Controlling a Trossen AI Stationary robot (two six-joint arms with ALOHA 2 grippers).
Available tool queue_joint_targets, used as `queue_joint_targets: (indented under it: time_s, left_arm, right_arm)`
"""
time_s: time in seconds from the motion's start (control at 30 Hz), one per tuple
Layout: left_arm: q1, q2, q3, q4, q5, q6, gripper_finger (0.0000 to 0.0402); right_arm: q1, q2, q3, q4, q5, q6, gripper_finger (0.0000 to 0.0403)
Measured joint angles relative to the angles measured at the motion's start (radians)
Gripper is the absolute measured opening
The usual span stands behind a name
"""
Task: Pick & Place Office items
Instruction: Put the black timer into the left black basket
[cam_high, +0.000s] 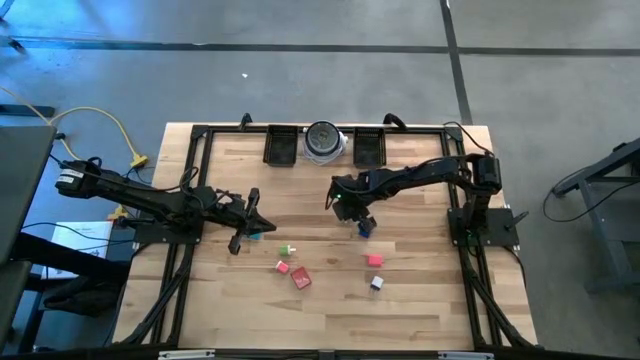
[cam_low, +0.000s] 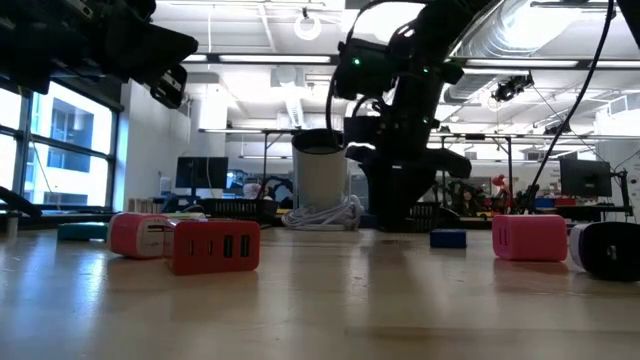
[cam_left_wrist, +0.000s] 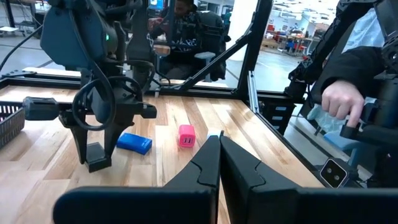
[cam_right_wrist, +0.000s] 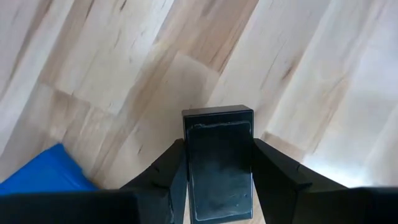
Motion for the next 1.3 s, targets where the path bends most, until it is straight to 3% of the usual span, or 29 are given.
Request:
queue_joint_targets:
  time_s: [0.63, 1.07, 1.3]
  left_arm:
    - [0.000, 0.000, 0.000, 0.000, -0.034, -0.004, 0.0001]
    - [0.000, 0.000, 0.000, 0.006, -0.045, -0.006, 0.0001]
    - [0.020, 0.000, 0.000, 0.016, -0.050, -0.008, 0.0001]
  right_arm:
    - [0.005, -0.005, 0.179, -0.038, -0.035, 0.027, 0.0132]
    - [0.020, -0.142, 0.229, -0.001, -0.051, 0.049, 0.0132]
    - [0.072, -0.209, 0.229, 0.010, 0.033, 0.053, 0.0132]
